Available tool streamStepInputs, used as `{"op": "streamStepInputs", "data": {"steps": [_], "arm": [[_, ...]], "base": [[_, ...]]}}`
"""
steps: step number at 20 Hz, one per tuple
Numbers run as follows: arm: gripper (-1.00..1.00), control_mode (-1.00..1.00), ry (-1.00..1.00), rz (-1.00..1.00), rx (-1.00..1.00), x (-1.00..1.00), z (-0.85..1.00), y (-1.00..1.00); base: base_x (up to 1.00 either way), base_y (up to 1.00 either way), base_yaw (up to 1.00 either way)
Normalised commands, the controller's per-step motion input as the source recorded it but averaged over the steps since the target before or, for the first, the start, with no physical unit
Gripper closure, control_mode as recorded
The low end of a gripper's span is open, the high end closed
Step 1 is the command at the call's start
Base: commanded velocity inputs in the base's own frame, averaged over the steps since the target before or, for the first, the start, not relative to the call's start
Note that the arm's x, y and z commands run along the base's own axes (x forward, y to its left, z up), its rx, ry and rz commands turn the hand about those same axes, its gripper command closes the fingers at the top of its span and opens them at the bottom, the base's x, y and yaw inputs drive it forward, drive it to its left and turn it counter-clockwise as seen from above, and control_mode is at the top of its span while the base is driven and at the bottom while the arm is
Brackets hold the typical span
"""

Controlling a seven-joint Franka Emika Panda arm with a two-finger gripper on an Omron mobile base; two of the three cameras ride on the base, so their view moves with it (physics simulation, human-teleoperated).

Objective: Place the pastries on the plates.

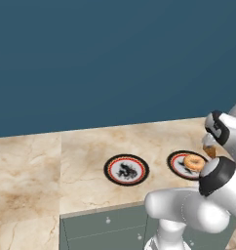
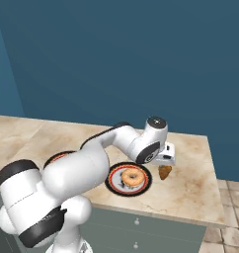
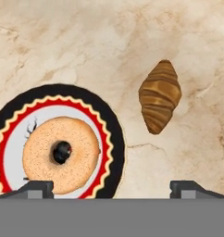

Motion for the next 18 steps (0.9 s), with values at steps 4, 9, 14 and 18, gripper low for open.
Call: {"op": "streamStepInputs", "data": {"steps": [4,9,14,18], "arm": [[-1.0,-1.0,0.0,0.0,0.0,0.0,0.0,-0.27],[-1.0,-1.0,0.0,0.0,0.0,0.09,0.0,-0.22],[-1.0,-1.0,0.0,0.0,0.0,0.19,-0.01,-0.15],[-1.0,-1.0,0.0,0.0,0.0,0.29,-0.06,-0.09]], "base": [[0.0,0.0,0.0],[0.0,0.0,0.0],[0.0,0.0,0.0],[0.0,0.0,0.0]]}}
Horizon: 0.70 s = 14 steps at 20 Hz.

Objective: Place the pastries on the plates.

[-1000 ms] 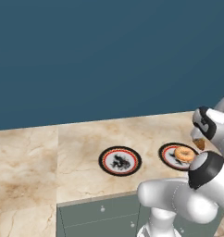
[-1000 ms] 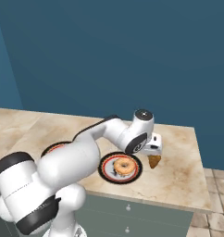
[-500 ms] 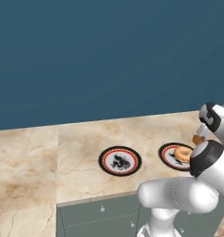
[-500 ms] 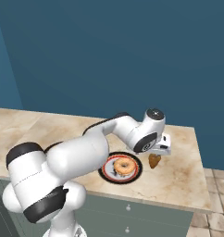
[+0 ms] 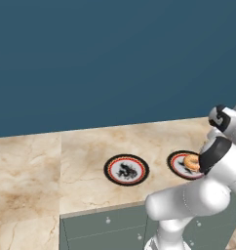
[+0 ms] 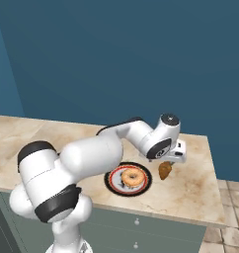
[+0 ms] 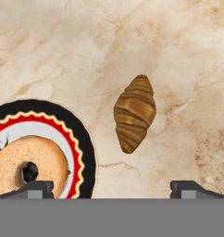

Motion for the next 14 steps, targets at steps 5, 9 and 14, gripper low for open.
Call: {"op": "streamStepInputs", "data": {"steps": [5,9,14], "arm": [[-1.0,-1.0,-0.01,0.01,0.0,0.21,-0.13,-0.06],[-1.0,-1.0,-0.02,0.01,0.0,0.01,-0.21,-0.14],[-1.0,-1.0,-0.02,0.01,0.0,0.0,-0.24,-0.07]], "base": [[0.0,0.0,0.0],[0.0,0.0,0.0],[0.0,0.0,0.0]]}}
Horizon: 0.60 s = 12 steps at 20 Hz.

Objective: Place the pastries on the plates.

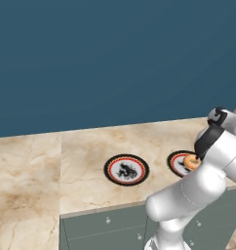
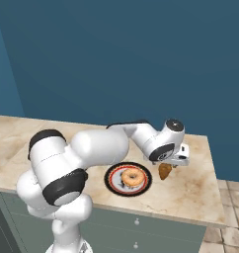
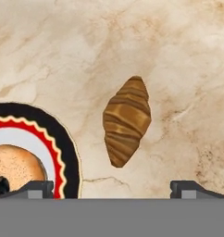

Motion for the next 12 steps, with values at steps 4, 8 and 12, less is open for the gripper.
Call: {"op": "streamStepInputs", "data": {"steps": [4,8,12], "arm": [[-1.0,-1.0,-0.01,0.01,0.0,0.15,-0.18,0.0],[-1.0,-1.0,-0.01,0.02,0.0,0.21,-0.18,0.0],[-1.0,-1.0,-0.01,0.03,0.0,0.19,-0.2,0.0]], "base": [[0.0,0.0,0.0],[0.0,0.0,0.0],[0.0,0.0,0.0]]}}
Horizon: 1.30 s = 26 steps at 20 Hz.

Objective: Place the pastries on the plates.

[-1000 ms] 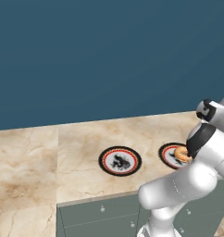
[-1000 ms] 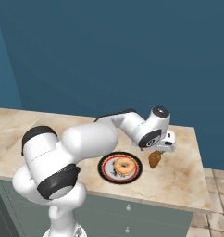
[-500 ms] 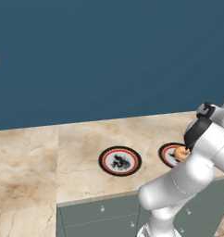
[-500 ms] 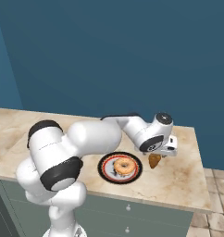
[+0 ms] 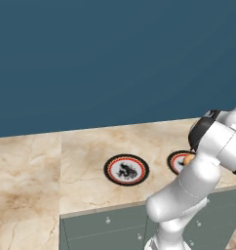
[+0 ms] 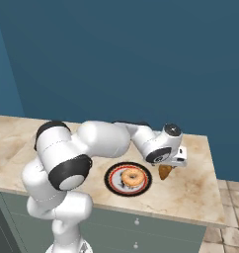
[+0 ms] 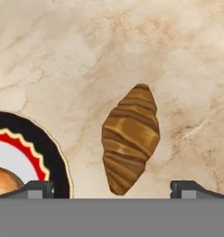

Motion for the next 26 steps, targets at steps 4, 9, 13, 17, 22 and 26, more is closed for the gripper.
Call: {"op": "streamStepInputs", "data": {"steps": [4,9,13,17,22,26], "arm": [[-1.0,-1.0,0.0,0.03,0.0,0.14,-0.19,-0.06],[-1.0,-1.0,0.0,0.03,0.0,0.13,-0.21,-0.03],[-1.0,-1.0,0.0,0.03,0.0,0.1,-0.19,-0.1],[-1.0,-1.0,0.0,0.02,0.0,0.09,-0.2,-0.12],[-1.0,-1.0,0.0,0.02,0.0,0.13,-0.27,-0.06],[-1.0,-1.0,0.0,0.01,0.0,0.24,-0.27,0.0]], "base": [[0.0,0.0,0.0],[0.0,0.0,0.0],[0.0,0.0,0.0],[0.0,0.0,0.0],[0.0,0.0,0.0],[0.0,0.0,0.0]]}}
